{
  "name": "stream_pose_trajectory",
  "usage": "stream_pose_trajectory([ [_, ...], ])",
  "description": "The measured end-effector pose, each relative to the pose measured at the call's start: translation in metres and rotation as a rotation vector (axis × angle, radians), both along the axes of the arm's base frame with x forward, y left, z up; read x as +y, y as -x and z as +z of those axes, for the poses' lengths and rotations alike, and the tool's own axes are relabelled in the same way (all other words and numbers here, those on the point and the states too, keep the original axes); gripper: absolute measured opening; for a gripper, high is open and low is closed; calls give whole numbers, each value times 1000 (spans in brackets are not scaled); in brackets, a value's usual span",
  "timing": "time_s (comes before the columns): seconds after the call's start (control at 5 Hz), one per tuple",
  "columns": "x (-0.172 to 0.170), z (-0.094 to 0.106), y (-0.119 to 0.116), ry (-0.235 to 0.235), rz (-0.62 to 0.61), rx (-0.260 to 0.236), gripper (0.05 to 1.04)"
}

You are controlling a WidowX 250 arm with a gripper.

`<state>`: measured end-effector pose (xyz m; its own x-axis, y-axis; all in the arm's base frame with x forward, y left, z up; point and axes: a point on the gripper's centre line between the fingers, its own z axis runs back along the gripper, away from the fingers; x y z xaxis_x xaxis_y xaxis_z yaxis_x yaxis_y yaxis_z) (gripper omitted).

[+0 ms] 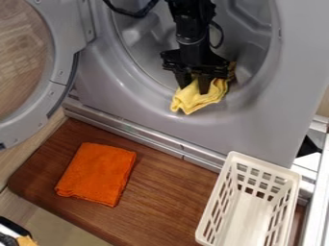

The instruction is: Put the yellow cloth in the white basket

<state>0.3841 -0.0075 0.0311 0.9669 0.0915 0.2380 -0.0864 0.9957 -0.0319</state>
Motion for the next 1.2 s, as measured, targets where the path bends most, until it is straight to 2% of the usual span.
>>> stream_pose_trajectory([
  [0.2,-2,0,2,-4,-13,-6,197],
  [0.4,-3,2,7,15,1,9,105],
  [0.6,-5,6,23,34,12,71,85],
  [0.8,-23,13,44,75,-5,108,84],
  [1.2,-69,13,76,129,-133,150,84],
])
